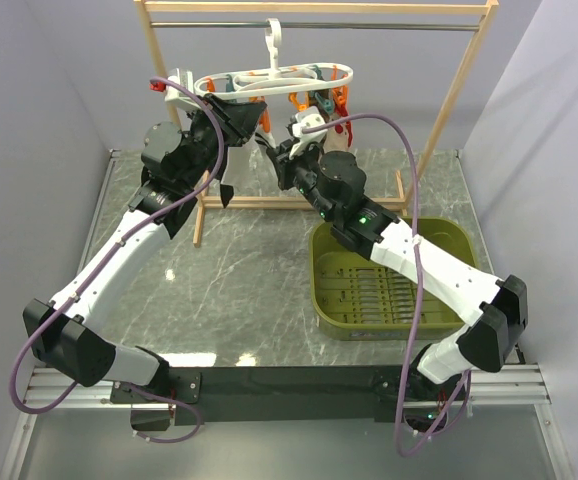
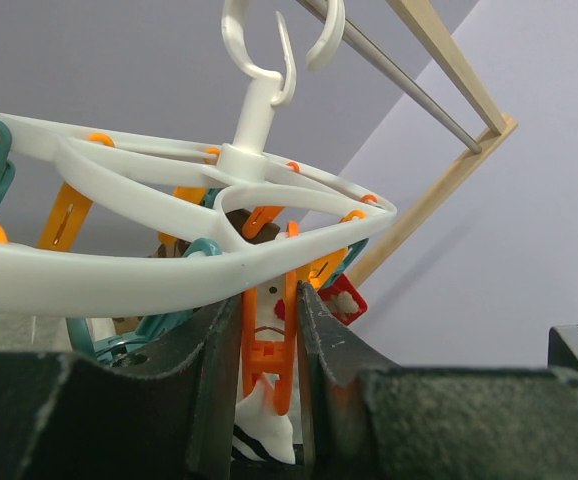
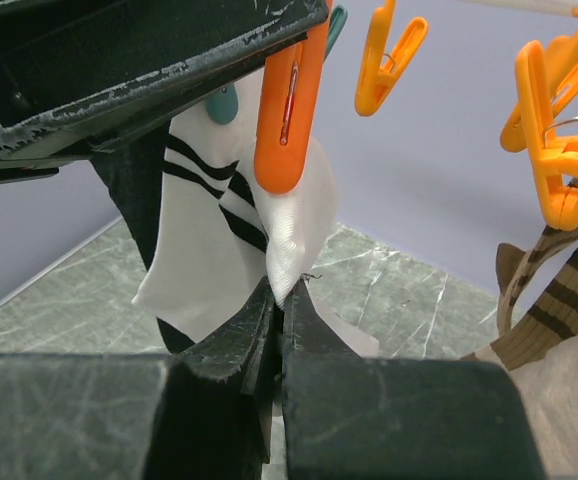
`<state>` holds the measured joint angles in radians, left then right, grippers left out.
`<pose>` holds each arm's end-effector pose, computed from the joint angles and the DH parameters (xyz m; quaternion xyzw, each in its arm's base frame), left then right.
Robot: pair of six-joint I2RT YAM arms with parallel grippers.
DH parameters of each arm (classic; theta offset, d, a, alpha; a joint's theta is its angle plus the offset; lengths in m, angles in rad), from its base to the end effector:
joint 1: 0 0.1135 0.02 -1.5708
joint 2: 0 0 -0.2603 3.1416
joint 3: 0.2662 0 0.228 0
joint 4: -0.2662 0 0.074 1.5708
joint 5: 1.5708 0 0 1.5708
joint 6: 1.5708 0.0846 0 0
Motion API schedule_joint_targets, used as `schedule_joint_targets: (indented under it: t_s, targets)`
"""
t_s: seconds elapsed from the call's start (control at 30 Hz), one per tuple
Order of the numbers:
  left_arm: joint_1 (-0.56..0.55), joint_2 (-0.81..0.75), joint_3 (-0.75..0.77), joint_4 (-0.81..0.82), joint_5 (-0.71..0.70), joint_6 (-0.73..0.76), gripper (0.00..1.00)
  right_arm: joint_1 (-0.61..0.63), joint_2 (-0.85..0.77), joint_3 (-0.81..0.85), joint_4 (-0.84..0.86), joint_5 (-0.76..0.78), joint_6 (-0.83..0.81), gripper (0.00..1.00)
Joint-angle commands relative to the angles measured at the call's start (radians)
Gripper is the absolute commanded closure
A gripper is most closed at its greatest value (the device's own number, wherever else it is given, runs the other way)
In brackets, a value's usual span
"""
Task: Clip the socks to the hanger
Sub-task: Clamp the sock onto the hanger.
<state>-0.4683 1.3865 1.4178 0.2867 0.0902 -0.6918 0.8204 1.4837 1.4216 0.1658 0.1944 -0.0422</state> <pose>0.3005 -0.1605 0.4857 -0.0290 0.5861 -0.4657 0.6625 0.2689 0.2644 0.4353 -0.2131 0.6355 0.2203 0.7087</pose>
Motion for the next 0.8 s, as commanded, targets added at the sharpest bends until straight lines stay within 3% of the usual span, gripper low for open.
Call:
schedule_joint_targets:
  t_s: [0.0,0.43,0.53,0.6,0.67,0.77]
  targets:
    - [-0.01,-0.032,0.015,0.051,0.029,-0.002,0.84,0.003,-0.002,0.056,0.04,0.019,0.002,1.0]
    - [-0.01,-0.047,-0.003,0.057,0.022,0.006,0.82,0.005,0.023,0.106,-0.002,0.037,0.025,1.0]
    - [-0.01,-0.055,-0.008,0.058,0.022,0.011,0.74,0.005,0.023,0.106,-0.008,0.036,0.028,1.0]
    - [-0.01,-0.063,-0.014,0.068,0.016,0.009,0.59,0.005,0.021,0.102,-0.008,0.036,0.031,1.0]
    - [-0.009,-0.066,-0.014,0.062,0.01,0.011,0.51,0.005,0.018,0.102,-0.005,0.036,0.031,1.0]
    - [-0.01,-0.066,-0.01,0.052,0.009,0.012,0.44,0.005,0.018,0.1,-0.006,0.034,0.033,1.0]
